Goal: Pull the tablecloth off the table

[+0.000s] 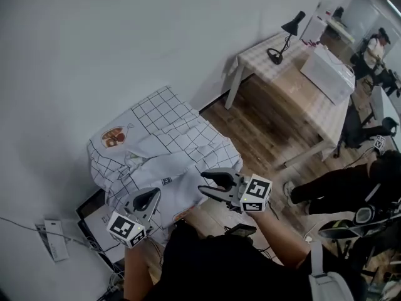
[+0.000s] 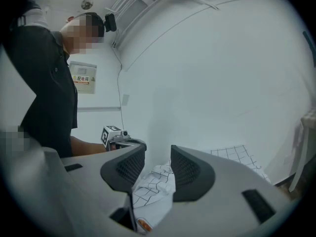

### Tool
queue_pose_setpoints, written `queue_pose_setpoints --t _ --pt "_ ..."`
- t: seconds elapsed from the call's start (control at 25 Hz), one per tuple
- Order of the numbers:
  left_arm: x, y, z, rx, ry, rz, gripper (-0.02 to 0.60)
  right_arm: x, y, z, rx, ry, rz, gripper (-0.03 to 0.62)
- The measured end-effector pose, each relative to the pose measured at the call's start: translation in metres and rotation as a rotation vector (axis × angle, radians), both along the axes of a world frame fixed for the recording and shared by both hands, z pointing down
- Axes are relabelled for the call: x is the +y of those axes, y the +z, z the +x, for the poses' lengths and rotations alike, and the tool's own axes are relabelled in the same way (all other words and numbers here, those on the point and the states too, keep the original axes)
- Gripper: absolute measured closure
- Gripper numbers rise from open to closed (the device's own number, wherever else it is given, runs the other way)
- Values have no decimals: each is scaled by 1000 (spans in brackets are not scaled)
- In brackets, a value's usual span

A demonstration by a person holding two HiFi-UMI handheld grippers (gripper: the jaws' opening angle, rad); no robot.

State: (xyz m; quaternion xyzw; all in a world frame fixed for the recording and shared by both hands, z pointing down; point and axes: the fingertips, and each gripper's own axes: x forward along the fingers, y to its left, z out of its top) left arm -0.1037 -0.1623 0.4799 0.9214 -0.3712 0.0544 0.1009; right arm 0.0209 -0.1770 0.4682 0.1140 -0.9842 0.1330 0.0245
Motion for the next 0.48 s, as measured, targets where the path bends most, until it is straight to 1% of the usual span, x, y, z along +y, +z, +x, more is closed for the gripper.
queue_pose_setpoints --t 0.08,0.16,0.24,0.36,0.48 --pt "-21 1 -20 -12 4 2 571 -21 -3 -15 -4 20 -19 442" --pt "-37 4 -44 -7 -15 -1 571 -37 -2 -30 -10 29 -46 441" --pt "-53 6 -68 -3 -39 -4 571 -52 -1 -48 14 19 -40 441" --pt "-72 18 -91 -36 -46 -21 571 -76 2 -72 88 -8 15 439" --pt "-82 38 -104 -73 -49 -54 571 -95 12 -96 206 -57 99 414"
